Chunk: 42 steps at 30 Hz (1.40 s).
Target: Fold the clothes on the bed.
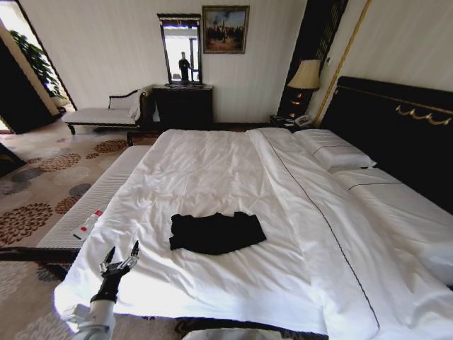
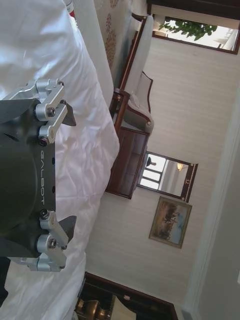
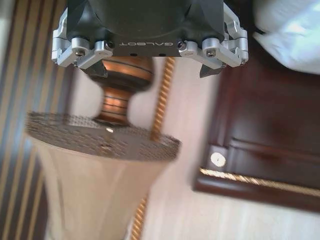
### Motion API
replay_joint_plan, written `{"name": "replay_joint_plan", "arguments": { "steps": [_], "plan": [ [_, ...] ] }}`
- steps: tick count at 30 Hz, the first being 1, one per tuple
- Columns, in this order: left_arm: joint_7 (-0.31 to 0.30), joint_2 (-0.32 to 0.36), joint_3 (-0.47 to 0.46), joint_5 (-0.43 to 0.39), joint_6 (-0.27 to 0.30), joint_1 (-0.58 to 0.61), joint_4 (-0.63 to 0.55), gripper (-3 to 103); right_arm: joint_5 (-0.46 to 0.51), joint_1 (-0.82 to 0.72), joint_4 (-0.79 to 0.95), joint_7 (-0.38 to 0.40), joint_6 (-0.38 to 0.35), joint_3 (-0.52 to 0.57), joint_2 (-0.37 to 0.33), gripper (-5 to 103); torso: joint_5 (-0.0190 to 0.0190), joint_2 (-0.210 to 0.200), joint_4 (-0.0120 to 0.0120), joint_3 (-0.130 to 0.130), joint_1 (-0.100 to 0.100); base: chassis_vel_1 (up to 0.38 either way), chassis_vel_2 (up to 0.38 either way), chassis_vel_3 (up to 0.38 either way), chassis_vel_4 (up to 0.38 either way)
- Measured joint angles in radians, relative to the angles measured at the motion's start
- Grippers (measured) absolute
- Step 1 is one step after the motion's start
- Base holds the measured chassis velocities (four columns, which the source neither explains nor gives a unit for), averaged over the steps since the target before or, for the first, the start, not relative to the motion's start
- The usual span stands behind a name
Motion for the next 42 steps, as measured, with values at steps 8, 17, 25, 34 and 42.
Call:
{"name": "replay_joint_plan", "arguments": {
  "steps": [8, 17, 25, 34, 42],
  "plan": [
    [0.0, -0.009, -0.034, 0.009, -0.005, 0.038, -0.019, 100, 0.318, 0.098, 0.003, -0.295, 0.124, -0.18, 0.034, 100, 0.0007, 0.0, -0.001, 0.0, 0.0, 0.0, 0.0, 0.0, 0.0],
    [0.0, -0.016, -0.075, 0.026, -0.016, 0.099, -0.073, 100, 0.759, 0.227, -0.099, -0.418, 0.191, -0.338, 0.079, 100, 0.0001, 0.0, -0.0009, 0.0, 0.0, 0.0, 0.0, 0.0, 0.0],
    [-0.003, -0.032, -0.072, 0.049, -0.012, 0.109, -0.101, 100, 0.928, 0.323, -0.357, -0.438, 0.218, -0.293, 0.03, 100, 0.0002, 0.0, -0.0003, 0.0, 0.0, 0.0, 0.0, 0.0, 0.0],
    [-0.012, -0.031, -0.065, 0.058, 0.017, 0.093, -0.115, 100, 1.099, 0.4, -0.439, -0.463, 0.178, -0.333, 0.045, 100, 0.0, 0.0, -0.0004, 0.0, 0.0, 0.0, 0.0, 0.0, 0.0],
    [-0.014, -0.021, -0.072, 0.053, 0.017, 0.09, -0.088, 100, 1.17, 0.427, -0.418, -0.409, 0.145, -0.331, 0.049, 100, 0.0012, 0.0, -0.0009, 0.0, 0.0, 0.0, 0.0, 0.0, 0.0]
  ]
}}
